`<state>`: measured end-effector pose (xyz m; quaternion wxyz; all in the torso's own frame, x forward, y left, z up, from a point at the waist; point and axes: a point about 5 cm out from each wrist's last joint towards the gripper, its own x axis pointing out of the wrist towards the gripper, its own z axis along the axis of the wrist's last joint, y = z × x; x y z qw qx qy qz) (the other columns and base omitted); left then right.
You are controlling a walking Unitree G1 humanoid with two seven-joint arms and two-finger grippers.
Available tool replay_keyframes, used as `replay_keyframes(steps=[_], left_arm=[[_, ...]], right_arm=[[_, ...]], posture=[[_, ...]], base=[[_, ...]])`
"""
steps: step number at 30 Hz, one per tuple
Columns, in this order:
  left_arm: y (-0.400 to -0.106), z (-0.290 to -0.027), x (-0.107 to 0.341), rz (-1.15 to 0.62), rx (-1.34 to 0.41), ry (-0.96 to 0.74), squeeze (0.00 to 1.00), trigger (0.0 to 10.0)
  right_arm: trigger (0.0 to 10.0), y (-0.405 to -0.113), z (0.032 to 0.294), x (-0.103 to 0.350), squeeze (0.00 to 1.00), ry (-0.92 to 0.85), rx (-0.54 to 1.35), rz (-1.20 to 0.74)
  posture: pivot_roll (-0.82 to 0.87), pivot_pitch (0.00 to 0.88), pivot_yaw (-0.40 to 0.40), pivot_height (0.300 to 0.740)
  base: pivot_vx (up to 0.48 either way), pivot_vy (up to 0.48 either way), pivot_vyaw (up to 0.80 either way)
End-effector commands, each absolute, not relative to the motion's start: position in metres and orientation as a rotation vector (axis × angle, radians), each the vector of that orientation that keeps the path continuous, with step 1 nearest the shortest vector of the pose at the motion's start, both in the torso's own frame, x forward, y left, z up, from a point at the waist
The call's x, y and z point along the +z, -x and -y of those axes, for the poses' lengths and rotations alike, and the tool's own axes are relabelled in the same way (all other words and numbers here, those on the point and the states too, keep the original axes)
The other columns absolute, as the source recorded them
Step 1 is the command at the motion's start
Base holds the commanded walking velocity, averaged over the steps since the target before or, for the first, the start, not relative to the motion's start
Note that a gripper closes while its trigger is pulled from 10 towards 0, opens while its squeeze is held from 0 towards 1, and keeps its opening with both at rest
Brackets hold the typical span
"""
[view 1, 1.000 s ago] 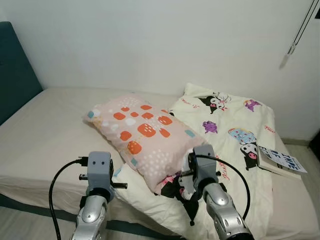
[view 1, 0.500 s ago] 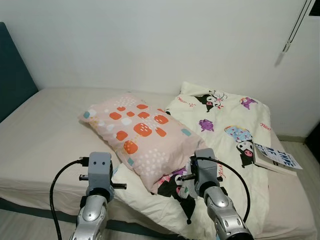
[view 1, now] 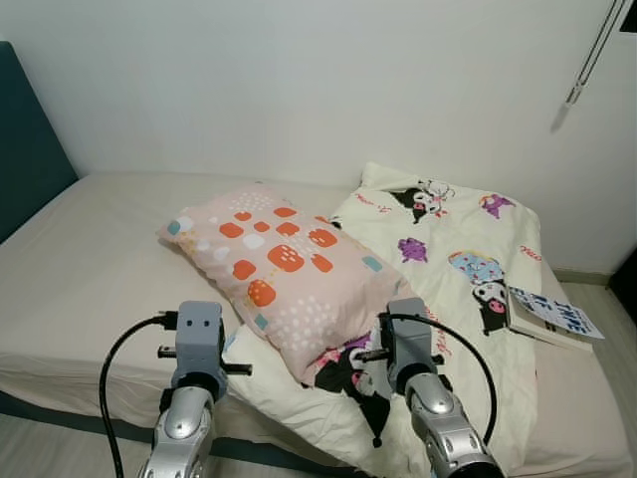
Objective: Clean up the room
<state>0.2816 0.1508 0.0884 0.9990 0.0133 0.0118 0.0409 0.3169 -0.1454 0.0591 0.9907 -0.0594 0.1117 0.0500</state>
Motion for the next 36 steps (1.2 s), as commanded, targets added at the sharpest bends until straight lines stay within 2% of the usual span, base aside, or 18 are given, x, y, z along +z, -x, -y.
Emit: replay_keyframes(steps=[1,36], left_arm=[[-0.2773,-0.1528,0.0834,-0.051,0.099,-0.021,0.0,10.0],[-0.2785,-0.1527,0.0847,-0.046,0.096,-0.031,0.0,10.0]], right_arm=[[10.0,-0.3152,0.144,0.0567,0.0,0.112,0.112,-0.222],[10.0,-0.3156,0.1441,0.0534,0.0,0.131,0.11,-0.238]], posture=[[-0.04,0.095,-0.035,0.74],[-0.04,0.103,-0.03,0.74]], base=[[0.0,0.0,0.0],[0.0,0.0,0.0]])
